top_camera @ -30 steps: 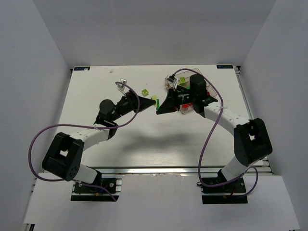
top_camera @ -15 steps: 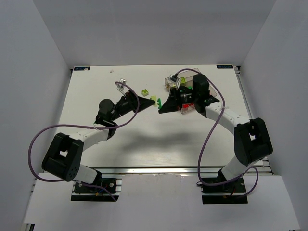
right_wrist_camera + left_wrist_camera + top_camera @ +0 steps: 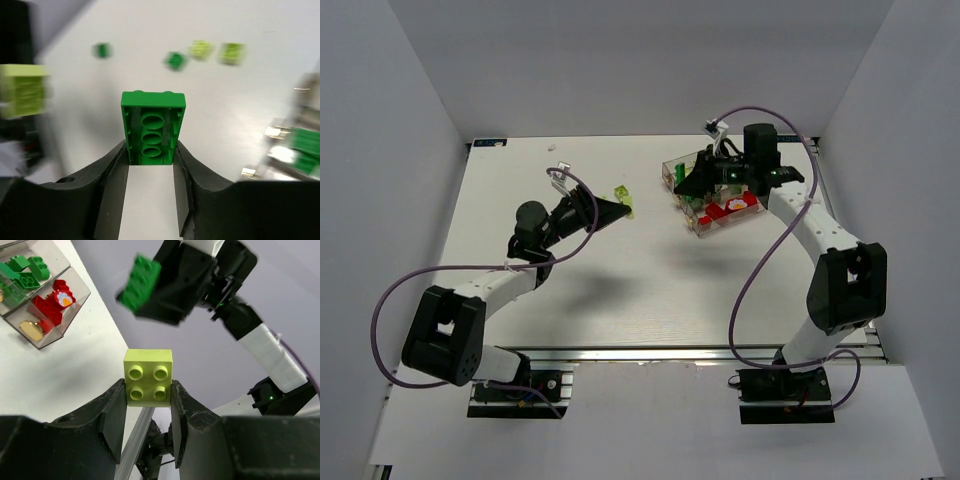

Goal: Sort the legos into containers by color

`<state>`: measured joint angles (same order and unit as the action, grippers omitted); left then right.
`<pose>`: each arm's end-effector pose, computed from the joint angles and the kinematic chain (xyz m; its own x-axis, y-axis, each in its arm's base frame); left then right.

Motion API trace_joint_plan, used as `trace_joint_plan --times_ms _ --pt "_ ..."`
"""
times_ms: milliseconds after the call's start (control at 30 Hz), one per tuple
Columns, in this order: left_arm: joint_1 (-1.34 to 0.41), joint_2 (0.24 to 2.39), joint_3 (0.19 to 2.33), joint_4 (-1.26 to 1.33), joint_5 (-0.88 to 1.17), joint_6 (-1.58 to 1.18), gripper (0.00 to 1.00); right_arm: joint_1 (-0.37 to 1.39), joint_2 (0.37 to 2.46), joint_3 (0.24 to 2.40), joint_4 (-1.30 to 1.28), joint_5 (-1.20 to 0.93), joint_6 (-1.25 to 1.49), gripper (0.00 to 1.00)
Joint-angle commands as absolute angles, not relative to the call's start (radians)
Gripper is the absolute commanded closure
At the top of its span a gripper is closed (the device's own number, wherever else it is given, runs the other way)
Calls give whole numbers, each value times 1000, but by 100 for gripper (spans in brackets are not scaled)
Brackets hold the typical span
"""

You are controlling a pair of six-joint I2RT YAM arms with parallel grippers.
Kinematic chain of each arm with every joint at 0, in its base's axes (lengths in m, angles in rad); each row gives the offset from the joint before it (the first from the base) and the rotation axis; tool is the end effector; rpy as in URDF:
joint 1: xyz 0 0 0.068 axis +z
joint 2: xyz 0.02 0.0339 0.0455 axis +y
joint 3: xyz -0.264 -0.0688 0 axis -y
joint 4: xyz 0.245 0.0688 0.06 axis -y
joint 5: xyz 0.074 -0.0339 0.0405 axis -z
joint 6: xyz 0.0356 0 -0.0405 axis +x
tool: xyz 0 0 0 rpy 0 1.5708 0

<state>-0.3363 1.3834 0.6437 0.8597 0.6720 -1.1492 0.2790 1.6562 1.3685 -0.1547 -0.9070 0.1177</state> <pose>0.2696 -0.1177 0.2642 -0.7218 -0.5041 -0.4743 0.4475 0.1828 -0.8754 0.3587 0.1319 0.3235 -0.5090 -0.0706 -0.8579 -0.7997 0.4074 0.4410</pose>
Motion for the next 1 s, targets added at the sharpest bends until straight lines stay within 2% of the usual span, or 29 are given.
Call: trace_joint_plan --times_ms 0,67,233,600,900,967 --pt "-333 1321 637 779 673 -1089 100 278 1677 1450 -420 -460 -310 100" --pt "-333 1305 620 755 660 -1077 100 279 1681 1433 -376 -296 -389 100" --pt "-333 1250 566 736 637 -1071 100 275 1756 1443 -253 -86 -437 100" --pt "-333 1154 488 701 600 -1075 100 249 2014 1653 -206 -44 -377 100" --pt "-334 1118 457 698 581 -1086 100 244 2102 1723 -196 -61 -362 100" --pt "-334 1120 460 690 580 -1083 100 239 2100 1717 -199 -71 -359 94"
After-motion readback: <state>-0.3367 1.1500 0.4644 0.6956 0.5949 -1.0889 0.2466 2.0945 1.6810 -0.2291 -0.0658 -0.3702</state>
